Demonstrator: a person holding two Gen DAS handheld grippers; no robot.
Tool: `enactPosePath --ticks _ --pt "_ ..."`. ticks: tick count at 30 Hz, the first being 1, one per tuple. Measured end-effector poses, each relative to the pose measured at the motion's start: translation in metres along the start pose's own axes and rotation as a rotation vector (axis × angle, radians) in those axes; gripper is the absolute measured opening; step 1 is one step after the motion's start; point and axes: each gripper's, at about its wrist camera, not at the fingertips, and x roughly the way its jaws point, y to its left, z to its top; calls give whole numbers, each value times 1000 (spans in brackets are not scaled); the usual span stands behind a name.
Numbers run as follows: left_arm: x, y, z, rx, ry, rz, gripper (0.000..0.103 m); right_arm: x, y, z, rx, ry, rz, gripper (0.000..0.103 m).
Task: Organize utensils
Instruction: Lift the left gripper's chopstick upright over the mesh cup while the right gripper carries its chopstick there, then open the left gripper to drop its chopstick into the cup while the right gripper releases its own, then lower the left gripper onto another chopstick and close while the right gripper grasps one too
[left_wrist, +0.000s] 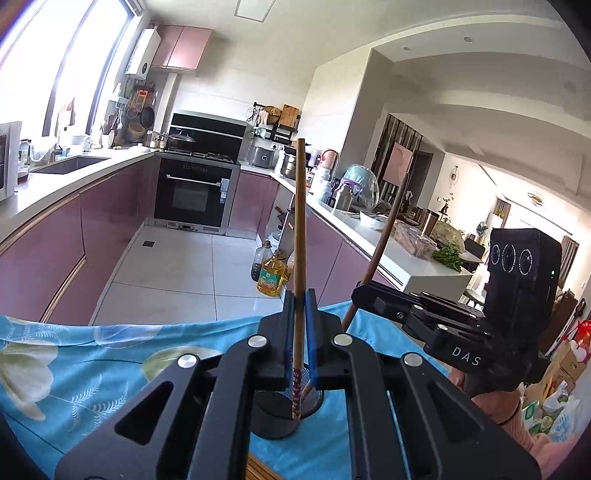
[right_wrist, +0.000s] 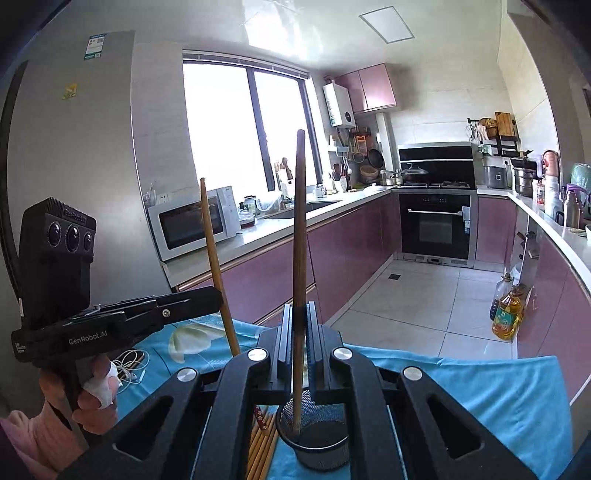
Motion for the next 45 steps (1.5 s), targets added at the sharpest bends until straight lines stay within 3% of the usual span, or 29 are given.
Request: enactPosePath --ticks 4,9,16,22,33,38,40,45 --pt "11 -6 0 -1 12 15 2 12 -6 -7 7 33 -21 5" --pt "34 -8 -16 7 98 33 2 32 -14 -24 19 118 -27 6" --pt "69 18 -57 -8 207 45 2 61 -23 -44 55 250 -43 6" --pt "81 38 -78 -14 220 56 3 73 -28 -55 76 290 -57 10" --pt "91 65 -92 -33 240 98 25 64 -25 -59 83 271 -48 18" --pt "73 69 -109 7 220 154 48 38 -2 -68 44 245 20 26" --pt "62 72 -119 17 230 184 50 28 10 -76 14 243 61 28" --pt "39 88 -152 -7 290 242 53 33 31 -112 -11 359 117 33"
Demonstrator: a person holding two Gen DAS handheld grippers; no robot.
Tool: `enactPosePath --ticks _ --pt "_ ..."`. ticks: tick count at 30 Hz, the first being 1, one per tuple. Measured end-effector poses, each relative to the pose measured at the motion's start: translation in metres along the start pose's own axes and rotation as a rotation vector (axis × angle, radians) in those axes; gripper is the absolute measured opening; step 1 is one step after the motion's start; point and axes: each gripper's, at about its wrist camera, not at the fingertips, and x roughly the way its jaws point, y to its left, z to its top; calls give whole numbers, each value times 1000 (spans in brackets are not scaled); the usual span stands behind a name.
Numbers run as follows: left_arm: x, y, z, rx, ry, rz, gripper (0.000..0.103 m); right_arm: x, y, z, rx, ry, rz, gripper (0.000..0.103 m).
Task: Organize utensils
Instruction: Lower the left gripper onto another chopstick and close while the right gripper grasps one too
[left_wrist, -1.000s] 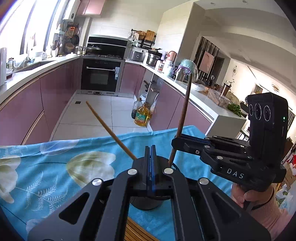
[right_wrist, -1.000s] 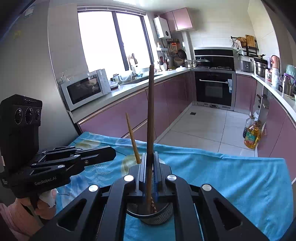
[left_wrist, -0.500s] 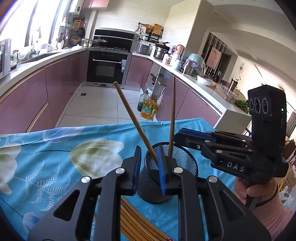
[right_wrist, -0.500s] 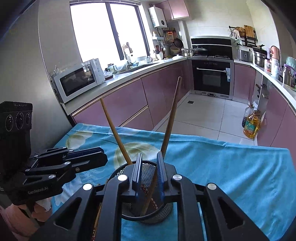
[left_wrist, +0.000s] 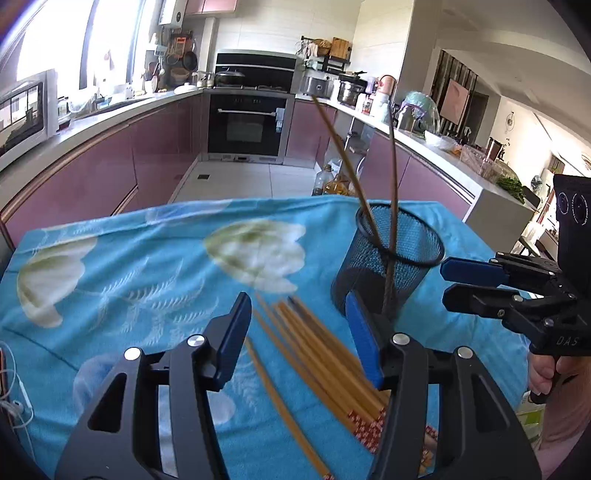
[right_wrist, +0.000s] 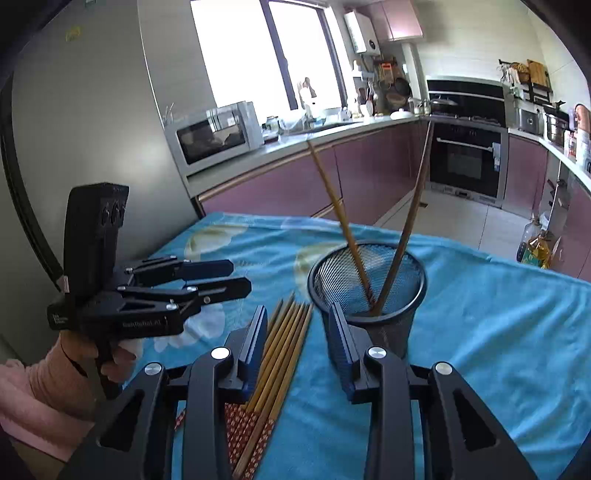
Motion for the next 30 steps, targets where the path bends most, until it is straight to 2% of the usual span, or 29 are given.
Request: enactPosePath --ticks 4,8,16,22,25,28,30 --pt "-2 14 -30 -24 59 14 53 30 6 -23 6 114 -22 32" --pt "-3 22 -55 -62 101 -1 53 45 10 -34 23 168 -33 30" --pt "2 15 -74 -59 156 -30 51 58 17 -42 26 194 -89 25" --pt "9 6 -81 -37 199 -55 41 59 18 -47 43 212 -89 19" --pt "10 3 -82 -24 199 -54 40 58 22 -50 43 218 -95 17" --pt "13 4 -80 -28 204 -58 34 56 26 -52 43 232 -73 10" --pt "14 5 -79 -23 206 -52 30 56 29 -52 33 233 -82 10"
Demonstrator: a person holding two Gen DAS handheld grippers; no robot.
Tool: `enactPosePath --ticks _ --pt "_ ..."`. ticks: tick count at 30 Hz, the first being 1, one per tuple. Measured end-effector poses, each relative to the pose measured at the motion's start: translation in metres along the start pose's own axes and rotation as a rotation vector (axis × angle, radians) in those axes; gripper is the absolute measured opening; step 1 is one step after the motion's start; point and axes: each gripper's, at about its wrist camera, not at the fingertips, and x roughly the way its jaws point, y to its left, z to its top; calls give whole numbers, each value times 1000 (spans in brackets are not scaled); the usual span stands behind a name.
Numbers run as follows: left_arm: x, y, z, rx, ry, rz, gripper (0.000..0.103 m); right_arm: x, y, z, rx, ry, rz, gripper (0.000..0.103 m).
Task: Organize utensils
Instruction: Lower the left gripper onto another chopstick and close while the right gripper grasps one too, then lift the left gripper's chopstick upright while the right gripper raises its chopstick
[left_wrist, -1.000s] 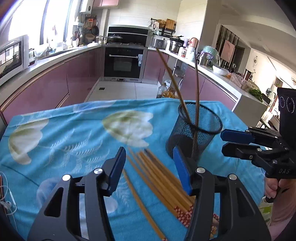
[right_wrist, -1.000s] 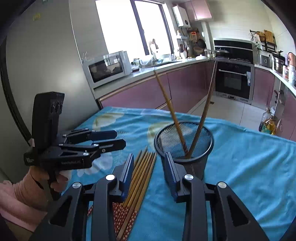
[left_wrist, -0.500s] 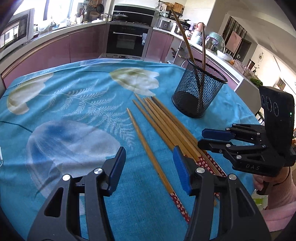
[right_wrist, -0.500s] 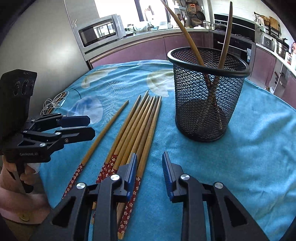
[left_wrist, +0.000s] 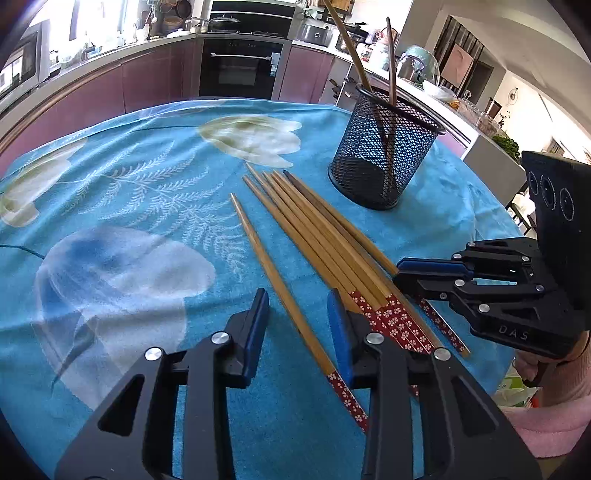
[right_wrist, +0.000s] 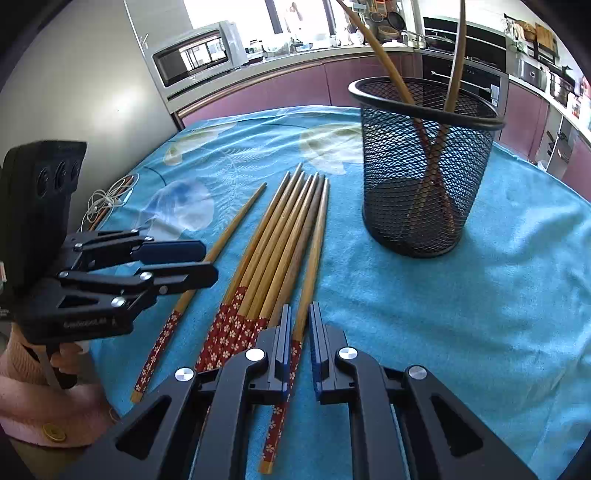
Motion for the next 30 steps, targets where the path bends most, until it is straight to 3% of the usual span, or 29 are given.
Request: enactPosePath --ticks 4,14,20,30 --pt "2 4 4 -5 7 14 22 2 -2 5 2 -8 -26 10" --pt "13 7 18 20 16 77 21 24 -1 31 -48 -22 -92 15" --pt "19 7 24 -10 9 94 11 24 -11 33 17 -39 -58 6" --pt "1 4 19 -46 -38 59 7 -5 -20 24 66 -109 35 6"
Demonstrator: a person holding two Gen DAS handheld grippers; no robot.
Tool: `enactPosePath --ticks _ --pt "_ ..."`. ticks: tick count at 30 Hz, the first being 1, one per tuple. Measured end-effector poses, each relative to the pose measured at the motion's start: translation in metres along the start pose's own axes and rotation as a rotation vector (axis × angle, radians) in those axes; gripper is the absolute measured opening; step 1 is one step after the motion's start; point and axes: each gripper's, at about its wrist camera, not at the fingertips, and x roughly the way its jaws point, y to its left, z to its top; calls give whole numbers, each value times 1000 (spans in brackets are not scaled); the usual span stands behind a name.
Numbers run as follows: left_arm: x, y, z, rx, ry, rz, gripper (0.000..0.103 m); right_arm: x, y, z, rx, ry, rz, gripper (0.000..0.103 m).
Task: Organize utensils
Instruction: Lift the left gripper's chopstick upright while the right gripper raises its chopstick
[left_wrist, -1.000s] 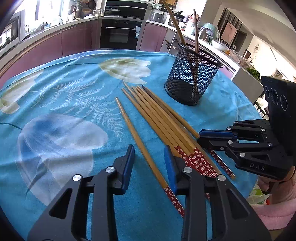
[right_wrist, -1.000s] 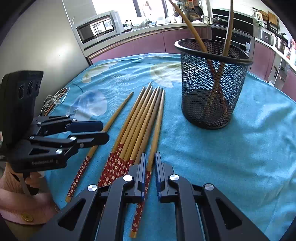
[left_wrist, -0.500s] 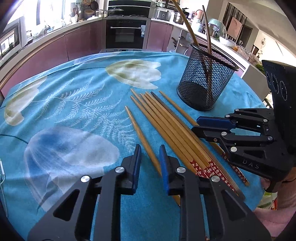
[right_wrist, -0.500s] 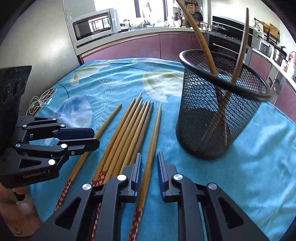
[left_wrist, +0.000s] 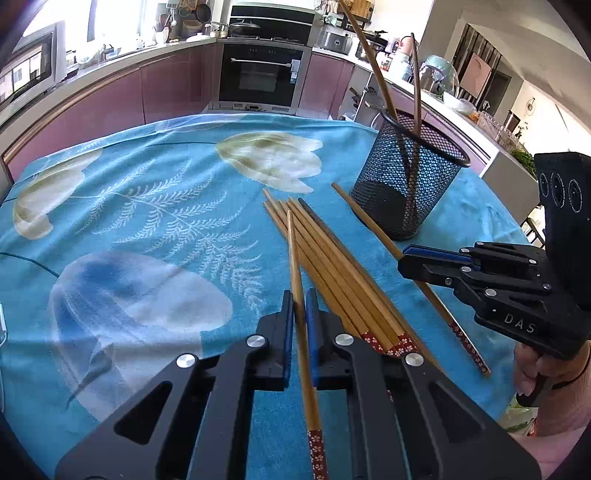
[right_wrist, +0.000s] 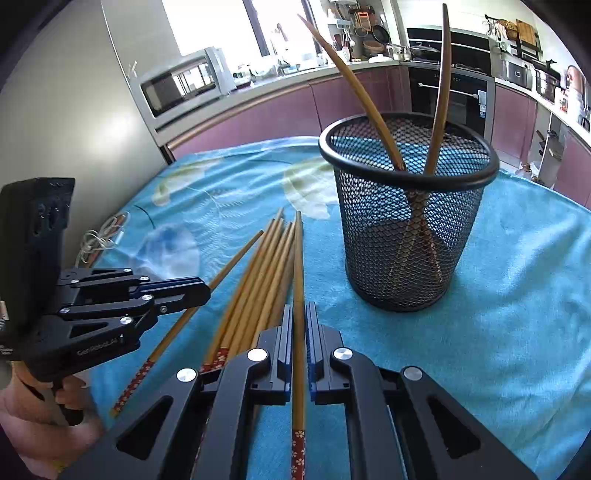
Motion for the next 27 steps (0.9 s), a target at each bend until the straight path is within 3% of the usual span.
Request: enactPosePath --ticks 7,24,27 --pt "-26 -2 4 -11 -50 -83 7 -22 2 0 7 -42 71 6" --pt "-88 -19 21 15 -183 -222 7 -79 1 9 -8 -213 77 6" --pt "-100 -21 25 24 -206 -248 1 -87 0 11 -8 -241 73 6"
